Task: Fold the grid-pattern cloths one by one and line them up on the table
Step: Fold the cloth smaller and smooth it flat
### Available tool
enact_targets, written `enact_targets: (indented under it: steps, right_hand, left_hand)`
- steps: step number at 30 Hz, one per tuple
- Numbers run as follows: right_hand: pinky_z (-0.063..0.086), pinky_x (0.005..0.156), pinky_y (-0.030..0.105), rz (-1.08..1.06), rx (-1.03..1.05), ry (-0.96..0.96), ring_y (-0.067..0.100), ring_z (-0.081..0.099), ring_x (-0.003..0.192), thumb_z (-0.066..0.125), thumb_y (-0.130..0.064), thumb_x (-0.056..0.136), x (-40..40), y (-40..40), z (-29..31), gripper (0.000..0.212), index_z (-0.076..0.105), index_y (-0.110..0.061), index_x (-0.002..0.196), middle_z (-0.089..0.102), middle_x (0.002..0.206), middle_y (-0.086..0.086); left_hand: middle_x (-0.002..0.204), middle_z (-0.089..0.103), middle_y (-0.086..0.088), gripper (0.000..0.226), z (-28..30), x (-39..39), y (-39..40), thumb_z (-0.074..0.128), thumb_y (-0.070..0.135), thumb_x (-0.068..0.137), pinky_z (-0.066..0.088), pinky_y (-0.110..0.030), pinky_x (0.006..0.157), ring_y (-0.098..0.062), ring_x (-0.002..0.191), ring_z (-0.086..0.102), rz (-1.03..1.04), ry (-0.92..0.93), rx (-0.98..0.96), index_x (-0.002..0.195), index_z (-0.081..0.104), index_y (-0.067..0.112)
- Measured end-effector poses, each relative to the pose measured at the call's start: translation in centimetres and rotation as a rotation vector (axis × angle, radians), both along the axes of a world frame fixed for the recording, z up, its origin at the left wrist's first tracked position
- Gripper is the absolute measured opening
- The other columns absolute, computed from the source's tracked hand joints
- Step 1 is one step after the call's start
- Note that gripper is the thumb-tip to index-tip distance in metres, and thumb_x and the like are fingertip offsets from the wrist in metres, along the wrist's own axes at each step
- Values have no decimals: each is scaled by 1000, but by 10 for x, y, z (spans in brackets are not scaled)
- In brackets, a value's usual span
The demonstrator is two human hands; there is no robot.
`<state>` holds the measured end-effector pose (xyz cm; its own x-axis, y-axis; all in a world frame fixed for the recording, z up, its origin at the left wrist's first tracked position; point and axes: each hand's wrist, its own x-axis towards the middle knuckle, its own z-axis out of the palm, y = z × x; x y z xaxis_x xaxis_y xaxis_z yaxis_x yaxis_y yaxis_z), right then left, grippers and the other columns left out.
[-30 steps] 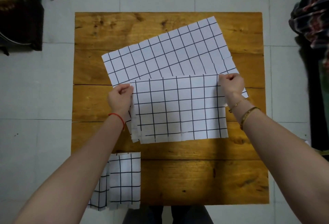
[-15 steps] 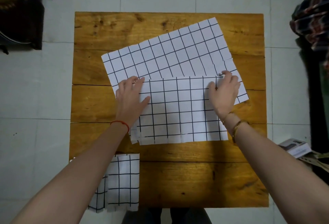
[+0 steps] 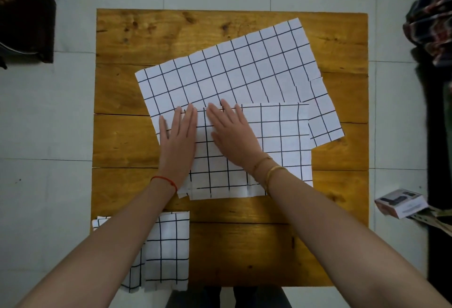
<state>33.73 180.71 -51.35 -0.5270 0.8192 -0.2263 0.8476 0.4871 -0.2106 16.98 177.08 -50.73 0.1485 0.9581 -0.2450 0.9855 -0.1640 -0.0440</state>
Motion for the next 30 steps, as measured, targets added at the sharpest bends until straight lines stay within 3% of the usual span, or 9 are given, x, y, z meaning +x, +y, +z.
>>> enact_targets:
  steps: [8, 22, 30]
  right_hand:
    - [21, 116, 56, -38, 0, -80, 34, 19, 146, 42, -31, 98, -12, 9, -8, 60, 24, -9, 151, 23, 159, 7]
    - [17, 117, 54, 6, -8, -52, 30, 15, 148, 29, -30, 102, -17, 8, -10, 54, 23, -11, 152, 22, 160, 6]
    - [7, 119, 55, -360, -21, -146, 28, -5, 149, 20, -37, 104, 88, -7, -8, 58, 4, -15, 155, 4, 163, 0]
  left_hand:
    - [162, 5, -10, 64, -6, -5, -1, 34, 25, 100, 14, -60, 115, -32, 149, 6, -1, -10, -40, 154, 4, 9]
    - [160, 20, -9, 61, -8, -8, 12, 43, 30, 96, 16, -60, 115, -29, 148, 14, 69, -131, -77, 152, 24, 13]
    - [161, 16, -5, 63, -5, -9, 13, 44, 32, 95, 14, -63, 114, -31, 148, 11, 84, -144, -109, 152, 23, 15]
